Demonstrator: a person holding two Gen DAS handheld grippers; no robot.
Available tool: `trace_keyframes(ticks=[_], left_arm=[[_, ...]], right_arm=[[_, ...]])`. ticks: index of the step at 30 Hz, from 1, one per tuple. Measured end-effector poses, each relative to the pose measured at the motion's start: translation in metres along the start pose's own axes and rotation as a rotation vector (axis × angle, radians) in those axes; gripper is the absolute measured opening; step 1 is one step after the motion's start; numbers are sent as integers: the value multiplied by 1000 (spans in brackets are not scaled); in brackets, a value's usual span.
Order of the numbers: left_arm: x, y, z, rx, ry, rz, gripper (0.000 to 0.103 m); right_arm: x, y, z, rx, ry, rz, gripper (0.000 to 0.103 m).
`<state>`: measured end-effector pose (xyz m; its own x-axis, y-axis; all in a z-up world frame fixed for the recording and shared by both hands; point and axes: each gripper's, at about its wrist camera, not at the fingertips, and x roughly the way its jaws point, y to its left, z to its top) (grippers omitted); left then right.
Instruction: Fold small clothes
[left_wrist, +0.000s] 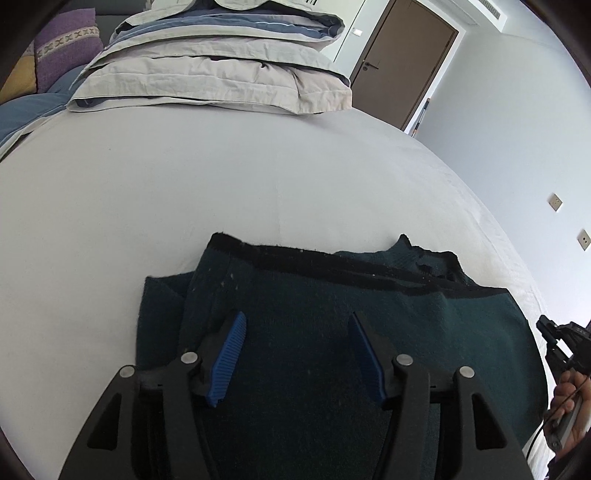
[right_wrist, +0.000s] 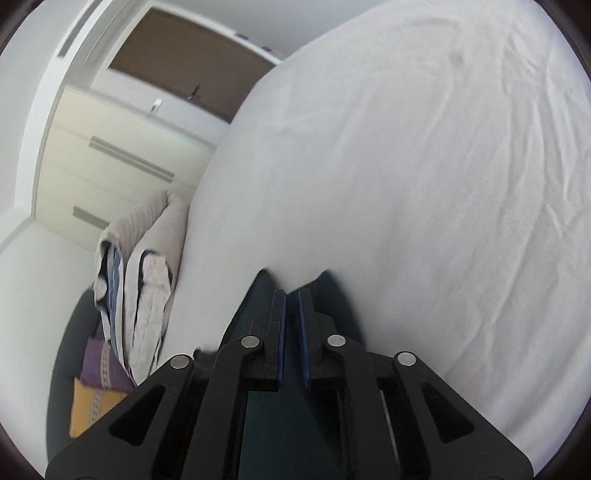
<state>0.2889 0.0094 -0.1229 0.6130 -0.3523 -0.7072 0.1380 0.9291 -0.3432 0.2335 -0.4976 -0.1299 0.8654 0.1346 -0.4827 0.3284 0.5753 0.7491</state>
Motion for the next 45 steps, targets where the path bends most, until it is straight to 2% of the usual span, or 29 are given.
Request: trace_keyframes(ticks=[2,3,5,6,7,9,10,11,12,13,14,16,17,19,21,25,31,37,41,43,45], left_arm=[[-23,-4,-13,-24,-11,-46,61],[-35,-7,-23,-29,-20,-62,62],[-49,-11,-43,-22,-11,-67,64],[-50,-11,-53,-14,8,-62,65],[-49,-8,-63,-9,24,-52,65],[-50,2,-77,1,17,-60,60],[-54,6,-79,-2,15,-70,58],[-60,10,-79,-10,14,-76,58],[-66,14,-78,-16,9,-77,58],[-72,19,-78,-19,3,-68,58],[-79,25,-79,-31,-7,-60,58],[-98,40,-81,-79,-37,-85,59],[-106,47,-82,-97,-53,-54,61],[-119,64,-84,-146,-78,-50,64],[-118,81,-87,-218,-48,-79,65],[-95,98,-88,-306,47,-182,65],[-66,109,-65,-376,99,-298,69],[-33,109,-44,-392,201,-396,68],[-30,110,-45,-393,242,-448,58],[-30,119,-50,-450,260,-484,46],[-30,125,-54,-482,273,-511,41]], right_arm=[[-15,43,-31,-127,76,126,8],[-17,62,-51,-200,141,175,8],[-9,87,-90,-294,263,241,9],[0,90,-107,-321,322,246,9],[10,86,-120,-334,355,214,9],[30,58,-133,-288,403,103,9],[35,40,-134,-228,395,106,8],[34,25,-130,-143,371,156,1],[24,14,-123,-88,320,138,2],[9,4,-115,-72,267,96,2],[-1,-1,-108,-68,222,62,7],[-43,-22,-103,-71,185,5,7],[-56,-24,-101,-83,176,-9,10],[-77,-20,-105,-112,157,-20,25],[-92,-15,-110,-120,156,16,46],[-94,14,-124,-163,227,115,46],[-70,61,-153,-203,359,253,46],[-51,85,-174,-171,419,319,46],[-31,98,-180,-161,448,334,46],[-22,106,-183,-170,465,340,46],[-13,112,-186,-173,482,343,46]])
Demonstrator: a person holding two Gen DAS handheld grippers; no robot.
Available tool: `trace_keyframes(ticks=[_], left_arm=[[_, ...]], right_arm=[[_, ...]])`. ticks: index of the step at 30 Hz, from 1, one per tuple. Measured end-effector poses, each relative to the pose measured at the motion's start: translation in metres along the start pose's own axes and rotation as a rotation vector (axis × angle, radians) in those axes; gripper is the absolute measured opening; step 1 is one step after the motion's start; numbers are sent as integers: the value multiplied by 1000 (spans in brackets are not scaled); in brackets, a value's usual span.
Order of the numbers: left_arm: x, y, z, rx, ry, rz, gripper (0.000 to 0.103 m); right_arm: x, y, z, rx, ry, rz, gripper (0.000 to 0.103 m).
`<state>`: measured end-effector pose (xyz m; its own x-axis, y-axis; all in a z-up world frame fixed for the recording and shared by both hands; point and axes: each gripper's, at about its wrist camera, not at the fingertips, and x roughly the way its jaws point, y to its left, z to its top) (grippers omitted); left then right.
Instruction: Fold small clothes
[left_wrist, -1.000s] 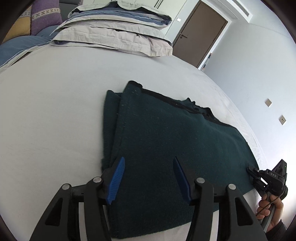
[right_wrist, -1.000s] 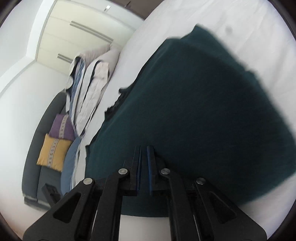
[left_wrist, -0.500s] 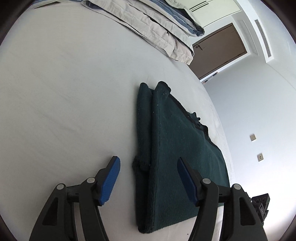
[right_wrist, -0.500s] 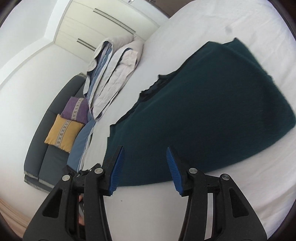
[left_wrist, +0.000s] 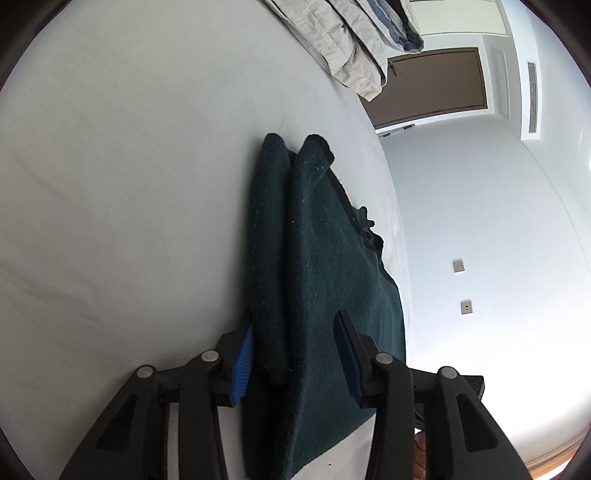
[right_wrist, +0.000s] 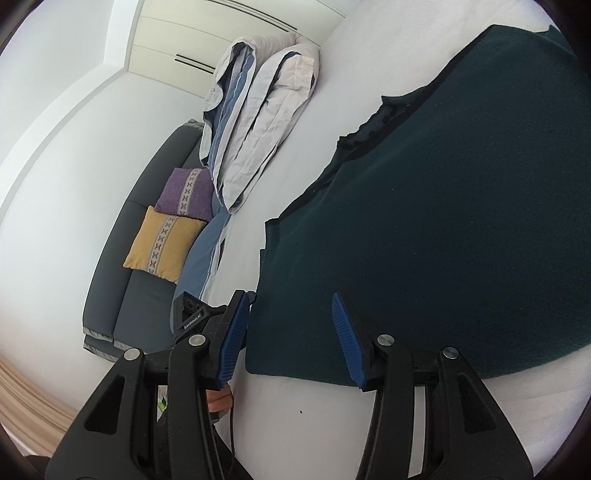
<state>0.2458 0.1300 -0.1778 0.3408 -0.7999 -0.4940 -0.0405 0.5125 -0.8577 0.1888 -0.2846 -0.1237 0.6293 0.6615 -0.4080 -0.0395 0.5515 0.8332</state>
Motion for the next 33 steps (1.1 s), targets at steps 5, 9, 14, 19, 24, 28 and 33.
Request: trace_keyframes(ticks=[5,9,14,19,24,28,33], left_arm=[[-4,-9,-8,51,11,32,40],[-8,-5,-10,37,-18,47,24],[-11,-14,-13,97,-52,94,22],[-13,-24,-14,126,-73,110,19],[-10,-52,-19,203,-85,155,17],[-3,-95,-22,287,-78,166,16],[41,-166,-37,403,-30,149,16]], right_arm=[[31,10,8,-9,52,7,46],[62,24,14,-39,107,5,46],[108,30,27,-38,173,-9,46],[151,12,30,-57,243,-170,45],[148,6,31,-49,226,-134,41],[115,-7,52,70,162,9,44],[58,-44,86,181,90,148,52]])
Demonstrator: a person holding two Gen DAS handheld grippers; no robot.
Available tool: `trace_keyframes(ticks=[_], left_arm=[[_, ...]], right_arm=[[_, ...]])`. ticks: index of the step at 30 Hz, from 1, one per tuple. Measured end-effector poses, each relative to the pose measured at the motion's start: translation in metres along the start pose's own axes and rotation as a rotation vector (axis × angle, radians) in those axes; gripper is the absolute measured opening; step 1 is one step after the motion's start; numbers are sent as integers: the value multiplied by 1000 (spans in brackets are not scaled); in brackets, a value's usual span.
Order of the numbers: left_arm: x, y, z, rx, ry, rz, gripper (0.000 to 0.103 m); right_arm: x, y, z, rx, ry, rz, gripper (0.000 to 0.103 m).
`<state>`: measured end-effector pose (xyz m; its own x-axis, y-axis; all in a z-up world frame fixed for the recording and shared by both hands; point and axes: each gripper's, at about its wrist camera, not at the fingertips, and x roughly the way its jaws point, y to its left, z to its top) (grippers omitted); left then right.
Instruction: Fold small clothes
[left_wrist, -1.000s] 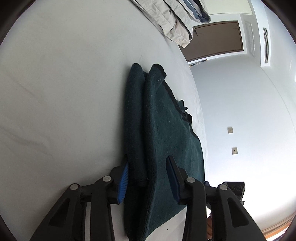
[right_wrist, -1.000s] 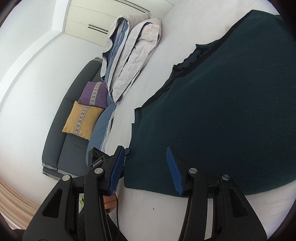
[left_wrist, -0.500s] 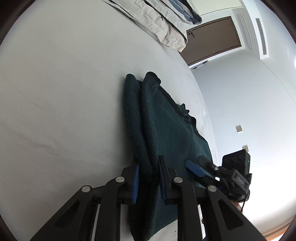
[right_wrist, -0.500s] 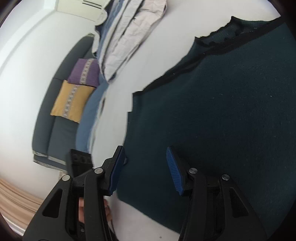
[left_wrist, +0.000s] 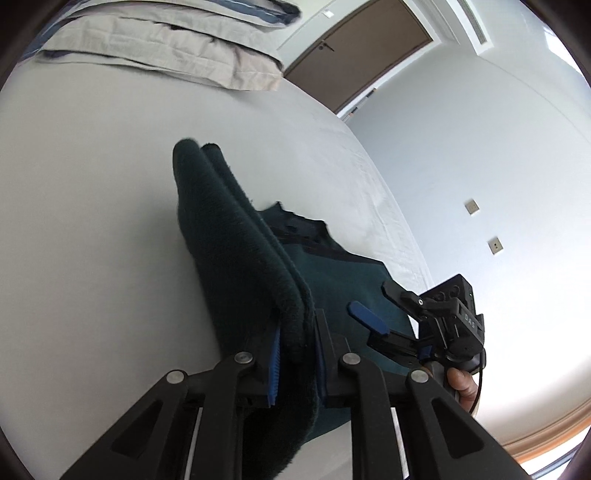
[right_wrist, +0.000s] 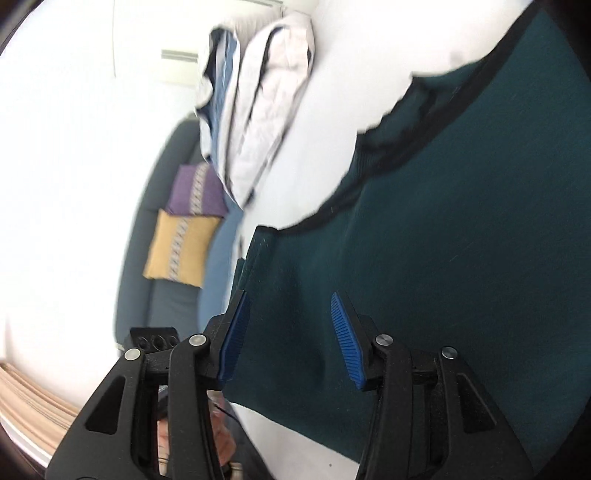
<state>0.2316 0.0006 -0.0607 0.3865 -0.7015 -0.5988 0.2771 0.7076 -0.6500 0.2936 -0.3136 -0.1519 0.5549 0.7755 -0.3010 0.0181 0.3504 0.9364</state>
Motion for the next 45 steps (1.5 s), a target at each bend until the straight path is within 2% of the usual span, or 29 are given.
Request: trace_keyframes(ticks=[4,5,7,9,11,13,14,16,20,22,24,28,31,32,34,35,36,41,45], left_arm=[[64,-57,-14,76,49,-21,16],[83,-61,-20,74,68,-33,17],[118,-62,-35,67,124,-20,19],[134,-62,-49,65,145,-14,20],[129,-68,-56,86,122,-29,24],[119,-72,-59,95,108,-47,47],[110,-73,-60,96,91,-50,48],[92,-74,-63,115,47,-54,49],[61,-58,-75,130,-24,-5,49],[58,-41,-80,95,-12,14,49],[59,-29,-86,56,-1,-2,47],[60,-26,-92,70,2,-6,46],[60,-25,-95,91,6,0,46],[59,-24,-98,94,8,-1,46],[59,-25,-100,96,10,2,46],[58,-25,-101,98,10,0,46],[57,-25,-103,101,11,-1,46],[49,-41,-105,171,4,26,46],[47,-62,-101,224,-14,20,48]], right_arm=[[-38,-28,24,54,-24,12,54],[-47,-36,28,69,-31,14,54],[-57,-53,34,113,-23,11,61],[-59,-69,35,138,13,11,64],[-61,-71,37,111,25,15,64],[-61,-70,40,103,35,4,65],[-55,-68,39,104,39,-5,65],[-46,-62,34,98,61,-45,65],[-37,-51,28,85,120,-110,65],[-30,-44,24,64,146,-152,64],[-21,-38,21,52,169,-177,65],[1,-23,17,20,213,-214,64],[9,-20,13,5,217,-238,57],[12,-20,13,2,217,-251,51],[18,-24,12,-14,221,-300,33],[18,-26,12,-15,221,-314,20],[17,-28,12,-17,219,-318,15],[2,-15,14,-103,212,-356,12],[-35,-10,28,-153,186,-382,12]])
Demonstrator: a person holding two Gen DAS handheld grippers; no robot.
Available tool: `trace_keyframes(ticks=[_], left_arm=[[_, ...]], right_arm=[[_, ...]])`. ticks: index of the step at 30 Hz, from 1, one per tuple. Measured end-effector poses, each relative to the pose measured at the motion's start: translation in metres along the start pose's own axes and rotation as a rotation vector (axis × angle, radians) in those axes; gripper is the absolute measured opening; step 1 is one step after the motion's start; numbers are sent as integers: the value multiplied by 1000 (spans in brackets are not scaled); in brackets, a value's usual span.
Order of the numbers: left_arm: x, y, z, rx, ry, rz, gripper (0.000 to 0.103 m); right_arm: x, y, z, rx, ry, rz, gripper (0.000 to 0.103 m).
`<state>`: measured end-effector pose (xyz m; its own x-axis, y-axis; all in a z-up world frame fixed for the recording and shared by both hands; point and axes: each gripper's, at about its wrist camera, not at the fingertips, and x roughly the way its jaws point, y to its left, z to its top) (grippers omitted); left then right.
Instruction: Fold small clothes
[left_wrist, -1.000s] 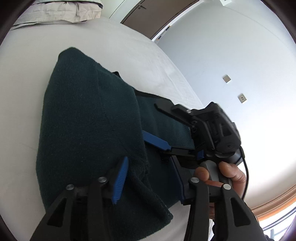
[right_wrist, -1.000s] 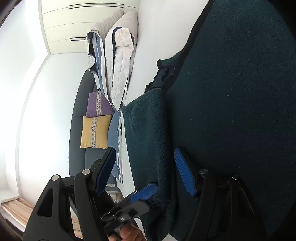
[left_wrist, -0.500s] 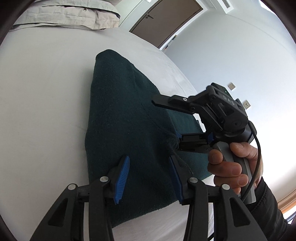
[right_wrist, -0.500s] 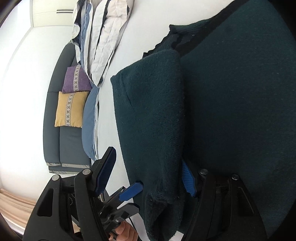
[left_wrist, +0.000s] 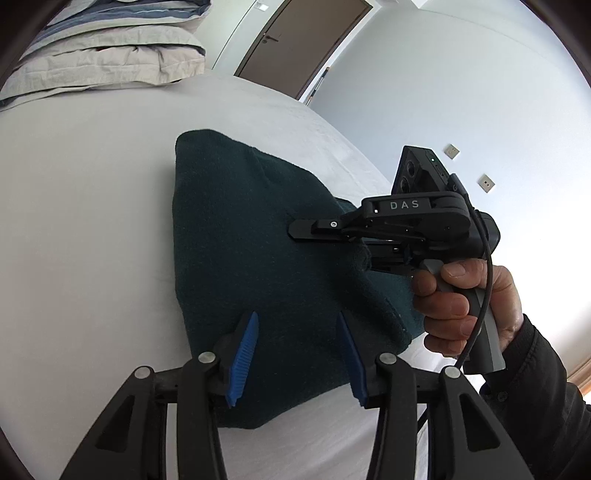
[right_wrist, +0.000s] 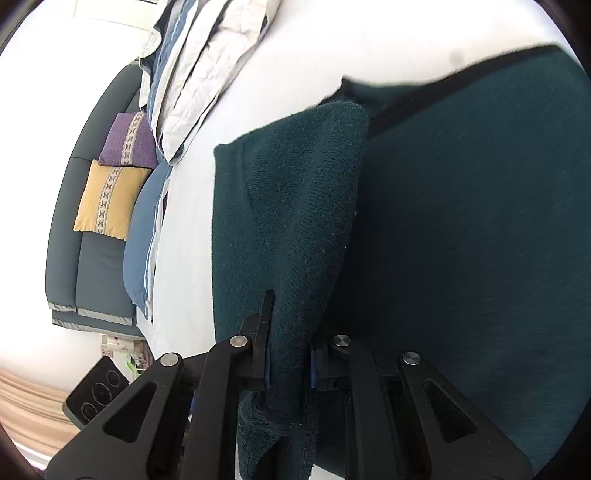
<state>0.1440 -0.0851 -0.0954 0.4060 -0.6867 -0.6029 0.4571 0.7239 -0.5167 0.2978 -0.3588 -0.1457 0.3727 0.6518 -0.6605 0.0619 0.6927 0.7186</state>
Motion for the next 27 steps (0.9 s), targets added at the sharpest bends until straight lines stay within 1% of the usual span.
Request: trace_keyframes(ticks=[2,7,8,9,13,14,15,17,19,21,23,25,27], left_arm=[[3,-7,5,6,-3,-5,51],[5,-11,16,33,6,-10,52],[9,-17,19,42,10,-9,52],[23,-33,27,50,11,-7,52],[42,-61,33,103,13,-1,52],[49,-68,34,119,18,3,52],[59,-77,37,132,25,12,54],[82,-81,42,143,55,35,54],[96,-79,36,139,83,60,54],[98,-77,30,150,80,70,55],[94,-74,25,163,80,74,55],[90,-69,22,162,83,74,55],[87,-69,21,160,86,79,55]], right_arm=[[-22,-11,2,-2,-18,-24,12],[-76,-44,7,24,-55,-75,12],[-84,-51,8,33,-62,-85,12],[-92,-58,11,42,-68,-96,12],[-121,-89,10,76,-93,-130,12],[-121,-93,19,83,-98,-130,12],[-124,-99,20,88,-97,-127,12],[-119,-110,21,105,-84,-131,12],[-116,-129,20,130,-94,-101,12],[-115,-132,13,136,-123,-64,12],[-121,-130,6,147,-138,-49,16],[-126,-121,-8,140,-159,-85,18],[-137,-114,-28,110,-173,-114,28]])
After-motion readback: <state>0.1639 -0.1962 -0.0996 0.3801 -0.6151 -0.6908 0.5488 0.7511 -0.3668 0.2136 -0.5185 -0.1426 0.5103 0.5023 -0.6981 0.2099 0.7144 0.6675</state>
